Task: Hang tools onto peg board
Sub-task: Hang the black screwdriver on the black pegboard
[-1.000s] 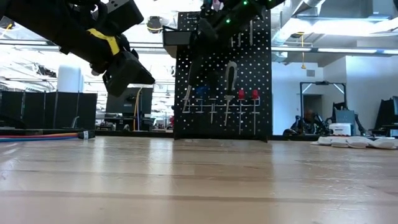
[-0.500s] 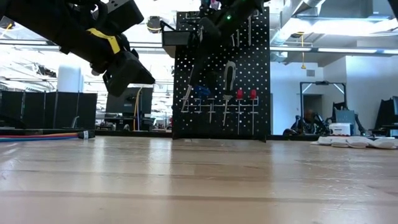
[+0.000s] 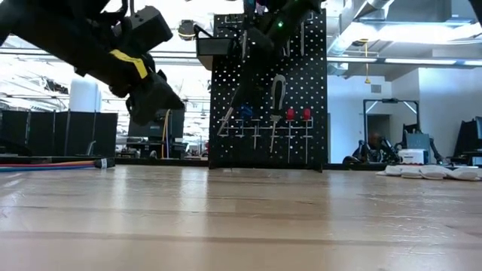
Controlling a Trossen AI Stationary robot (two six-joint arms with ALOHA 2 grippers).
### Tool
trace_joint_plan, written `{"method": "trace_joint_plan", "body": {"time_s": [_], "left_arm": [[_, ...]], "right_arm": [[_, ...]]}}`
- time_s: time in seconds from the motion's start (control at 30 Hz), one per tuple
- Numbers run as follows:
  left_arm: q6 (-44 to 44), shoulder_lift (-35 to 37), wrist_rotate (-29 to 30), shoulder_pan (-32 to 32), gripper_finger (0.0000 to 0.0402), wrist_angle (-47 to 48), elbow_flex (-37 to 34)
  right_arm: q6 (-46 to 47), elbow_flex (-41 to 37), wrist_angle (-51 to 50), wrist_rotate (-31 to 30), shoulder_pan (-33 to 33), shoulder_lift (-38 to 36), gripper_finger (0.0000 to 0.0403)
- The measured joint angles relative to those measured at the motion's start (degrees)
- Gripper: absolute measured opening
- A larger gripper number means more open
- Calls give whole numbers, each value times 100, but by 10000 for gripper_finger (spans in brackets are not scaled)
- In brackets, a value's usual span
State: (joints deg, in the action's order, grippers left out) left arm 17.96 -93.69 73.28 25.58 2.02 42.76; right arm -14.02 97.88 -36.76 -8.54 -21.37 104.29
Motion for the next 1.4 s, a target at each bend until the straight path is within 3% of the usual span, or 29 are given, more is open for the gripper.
{"method": "trace_joint_plan", "body": {"time_s": [0.33, 0.67, 0.83, 1.17, 1.4], "left_arm": [[24, 0, 2, -2, 85, -52, -30], [21, -1, 2, -2, 85, -63, -30], [25, -2, 2, -2, 85, -63, -30], [30, -2, 2, -2, 85, -63, -30], [30, -4, 2, 44, 85, -63, -32]], "right_arm": [[-75, -2, -106, 105, -11, 0, 152], [-125, -2, -304, 121, -11, -9, 143], [-595, 0, -757, 165, 7, -11, 146], [-1432, 5, -1057, 109, 140, -112, 253], [-1589, -3, -1261, -196, 562, -208, 264]]}}
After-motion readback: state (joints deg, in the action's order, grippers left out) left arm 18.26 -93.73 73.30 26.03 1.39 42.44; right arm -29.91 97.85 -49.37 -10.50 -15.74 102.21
